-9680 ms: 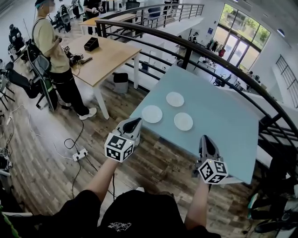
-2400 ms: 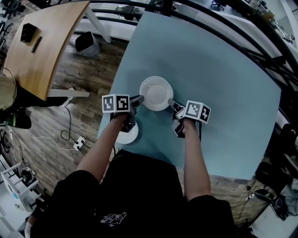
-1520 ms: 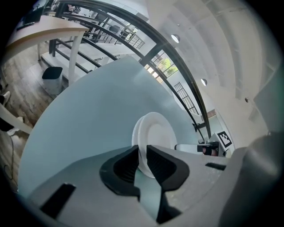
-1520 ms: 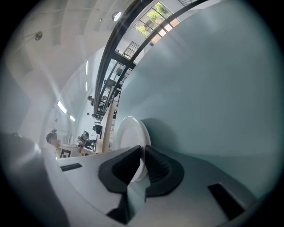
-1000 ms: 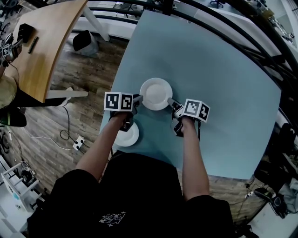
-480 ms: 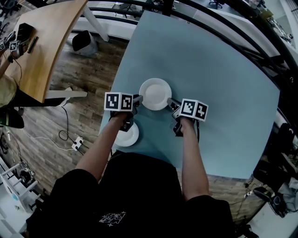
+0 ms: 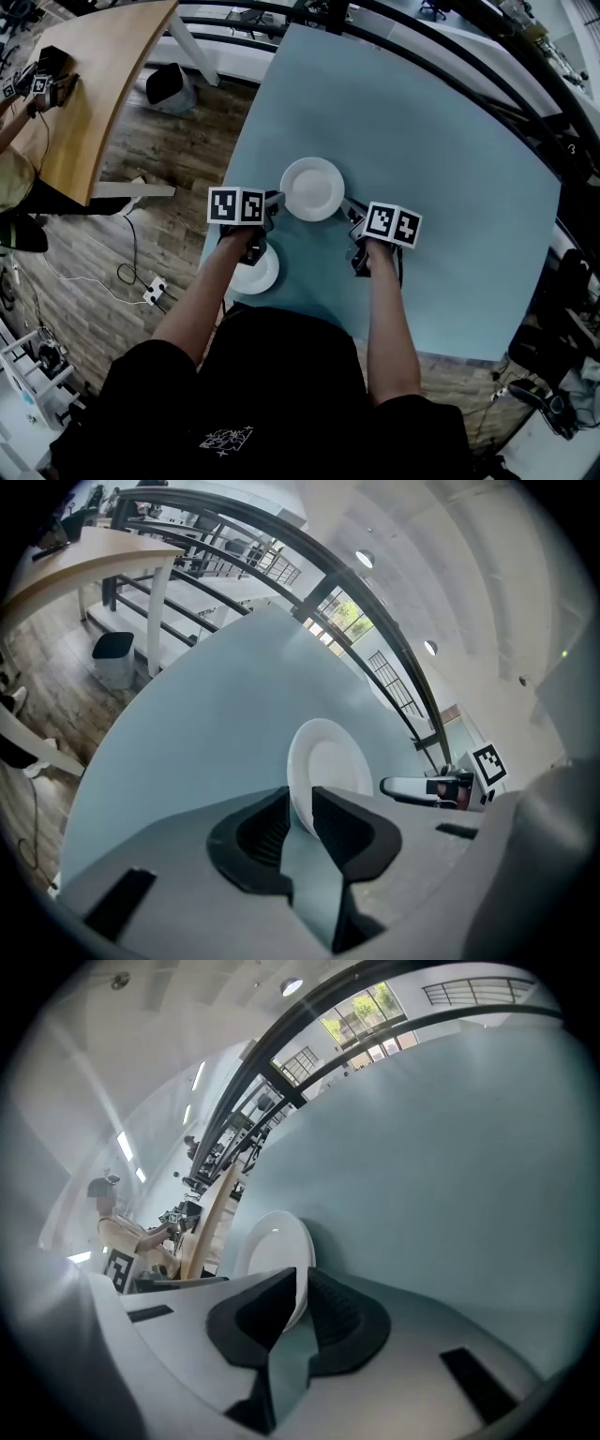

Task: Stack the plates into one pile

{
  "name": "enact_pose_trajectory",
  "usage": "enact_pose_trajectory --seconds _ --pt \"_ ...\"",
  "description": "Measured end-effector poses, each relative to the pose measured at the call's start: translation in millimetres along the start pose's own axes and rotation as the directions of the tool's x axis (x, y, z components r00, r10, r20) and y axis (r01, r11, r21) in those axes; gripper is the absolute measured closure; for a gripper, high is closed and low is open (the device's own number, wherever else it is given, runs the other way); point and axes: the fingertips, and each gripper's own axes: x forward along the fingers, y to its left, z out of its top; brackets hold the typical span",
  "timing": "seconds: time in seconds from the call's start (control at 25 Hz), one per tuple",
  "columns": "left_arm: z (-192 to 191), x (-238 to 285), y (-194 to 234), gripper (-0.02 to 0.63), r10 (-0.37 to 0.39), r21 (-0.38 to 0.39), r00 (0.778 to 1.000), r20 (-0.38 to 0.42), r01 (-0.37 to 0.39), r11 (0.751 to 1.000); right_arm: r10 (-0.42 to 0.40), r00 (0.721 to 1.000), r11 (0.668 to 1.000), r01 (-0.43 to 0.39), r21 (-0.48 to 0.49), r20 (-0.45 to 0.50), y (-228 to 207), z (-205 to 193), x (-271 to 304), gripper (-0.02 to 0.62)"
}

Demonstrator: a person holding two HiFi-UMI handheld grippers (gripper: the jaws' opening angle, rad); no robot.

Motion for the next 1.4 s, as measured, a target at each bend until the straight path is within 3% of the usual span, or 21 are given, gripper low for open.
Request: enact_pose_trajectory --seconds 0.44,0.6,1.0,1.4 --pt "-2.3 -27.4 -4.7 0.560 0.054 0.034 0.996 0.076 -0.057 0.998 0.067 0.998 0.992 -0.065 -0.105 0.015 25.8 -6.8 -15.2 0.589" --pt "-10.0 -39.8 -7.6 0.591 0.047 0.019 0.994 0.099 -0.049 0.999 0.100 0.995 0.985 -0.101 -0.137 -0.009 36.0 -17.7 -20.1 0.589" --pt "-45.4 -77.7 -15.8 0.594 0.027 -0.001 0.988 0.153 -0.027 1.000 0.169 0.984 0.964 -0.177 -0.198 -0.055 58.4 -46.9 -37.5 0.589" --pt "-90.3 -111.5 -2.0 0.597 0.099 -0.058 0.976 0.193 -0.089 0.994 0.232 0.950 0.921 -0.284 -0.265 -0.211 87.5 -96.3 -33.1 0.589"
